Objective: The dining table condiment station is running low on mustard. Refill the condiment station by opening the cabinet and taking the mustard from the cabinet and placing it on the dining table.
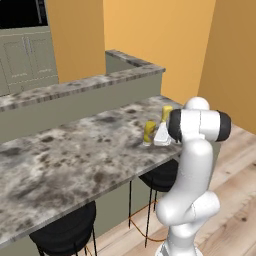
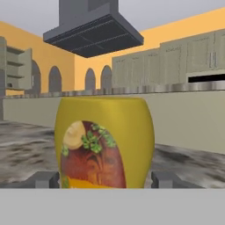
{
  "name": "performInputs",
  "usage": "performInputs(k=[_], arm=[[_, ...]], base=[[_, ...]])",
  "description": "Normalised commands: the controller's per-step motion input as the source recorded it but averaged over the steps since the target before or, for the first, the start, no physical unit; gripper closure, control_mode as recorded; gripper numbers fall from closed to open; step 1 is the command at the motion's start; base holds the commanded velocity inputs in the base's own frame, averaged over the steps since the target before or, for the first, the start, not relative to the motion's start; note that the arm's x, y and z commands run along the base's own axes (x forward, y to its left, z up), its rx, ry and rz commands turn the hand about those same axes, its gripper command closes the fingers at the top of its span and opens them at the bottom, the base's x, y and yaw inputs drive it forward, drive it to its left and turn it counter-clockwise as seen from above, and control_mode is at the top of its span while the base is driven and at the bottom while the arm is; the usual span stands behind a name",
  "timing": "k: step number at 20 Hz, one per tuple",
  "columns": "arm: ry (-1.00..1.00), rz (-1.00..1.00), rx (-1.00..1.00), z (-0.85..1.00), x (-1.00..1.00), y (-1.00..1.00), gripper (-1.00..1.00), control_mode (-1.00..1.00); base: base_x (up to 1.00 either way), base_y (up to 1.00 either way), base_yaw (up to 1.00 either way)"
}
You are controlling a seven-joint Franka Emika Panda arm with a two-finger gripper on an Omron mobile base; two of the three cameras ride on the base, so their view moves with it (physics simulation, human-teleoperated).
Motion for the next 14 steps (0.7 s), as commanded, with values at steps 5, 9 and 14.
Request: performInputs(k=[5, 9, 14], arm=[[0.00, 0.00, -0.01, -0.19, 0.23, 0.05, 1.00, -1.00], [0.00, 0.00, -0.03, -0.27, 0.31, 0.11, 1.00, -1.00], [0.00, 0.00, -0.04, -0.28, 0.30, 0.10, 1.00, -1.00]], base=[[0.00, 0.00, 0.00], [0.00, 0.00, 0.00], [0.00, 0.00, 0.00]])
